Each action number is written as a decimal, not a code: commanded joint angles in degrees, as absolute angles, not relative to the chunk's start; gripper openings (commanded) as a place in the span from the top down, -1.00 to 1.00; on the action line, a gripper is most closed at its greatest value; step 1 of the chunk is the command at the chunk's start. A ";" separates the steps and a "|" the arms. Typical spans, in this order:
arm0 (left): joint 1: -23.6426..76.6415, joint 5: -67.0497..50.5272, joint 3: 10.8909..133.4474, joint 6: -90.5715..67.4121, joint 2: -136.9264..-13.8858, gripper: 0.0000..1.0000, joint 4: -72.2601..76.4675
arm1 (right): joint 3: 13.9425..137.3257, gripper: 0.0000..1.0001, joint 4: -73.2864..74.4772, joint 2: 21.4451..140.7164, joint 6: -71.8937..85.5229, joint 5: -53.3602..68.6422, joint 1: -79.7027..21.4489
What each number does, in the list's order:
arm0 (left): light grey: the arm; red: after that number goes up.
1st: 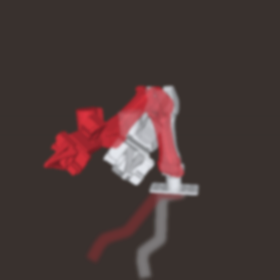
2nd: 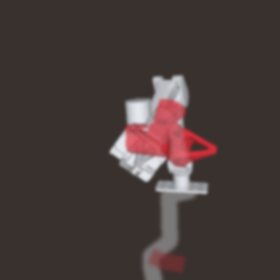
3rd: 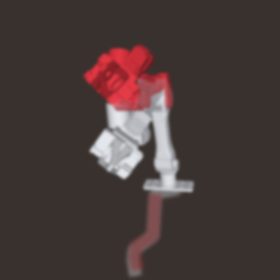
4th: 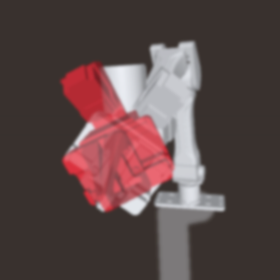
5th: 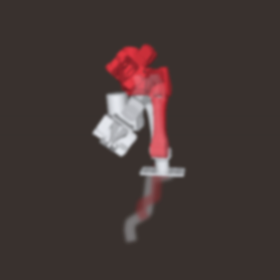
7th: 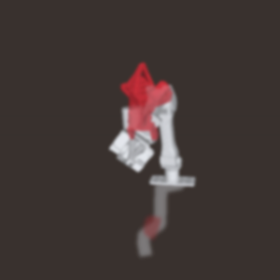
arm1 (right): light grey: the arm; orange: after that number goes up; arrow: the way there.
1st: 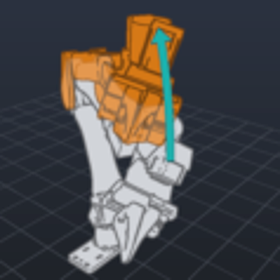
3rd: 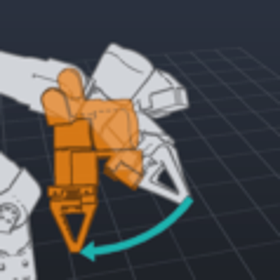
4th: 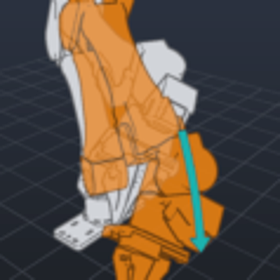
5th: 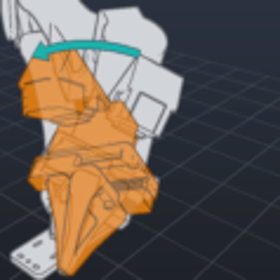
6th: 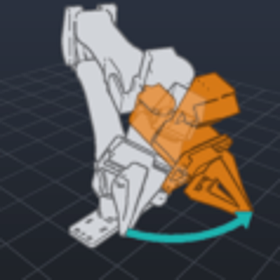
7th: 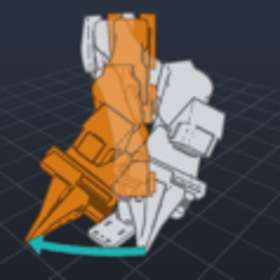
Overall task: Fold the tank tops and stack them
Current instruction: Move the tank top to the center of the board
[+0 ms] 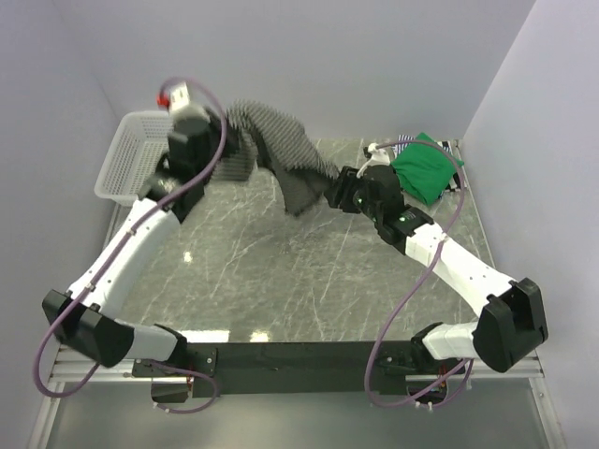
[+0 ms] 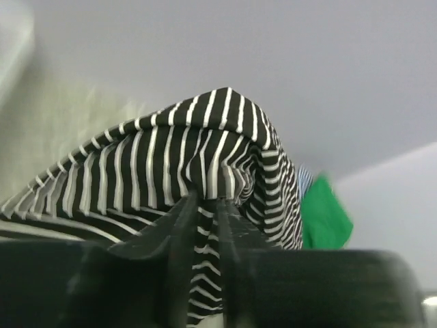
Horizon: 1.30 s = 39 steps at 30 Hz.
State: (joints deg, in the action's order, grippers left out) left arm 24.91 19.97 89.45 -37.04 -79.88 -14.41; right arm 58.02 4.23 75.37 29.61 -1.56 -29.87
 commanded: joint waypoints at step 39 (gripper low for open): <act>30.06 11.86 46.40 -49.40 -88.59 0.12 -14.50 | 49.92 0.13 6.33 94.93 39.64 -17.31 -45.80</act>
State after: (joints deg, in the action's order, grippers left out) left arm 29.69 8.97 44.73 -50.52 -87.74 -14.28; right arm 48.84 7.09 94.63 39.13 -15.49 -47.46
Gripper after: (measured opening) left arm 0.484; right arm 0.481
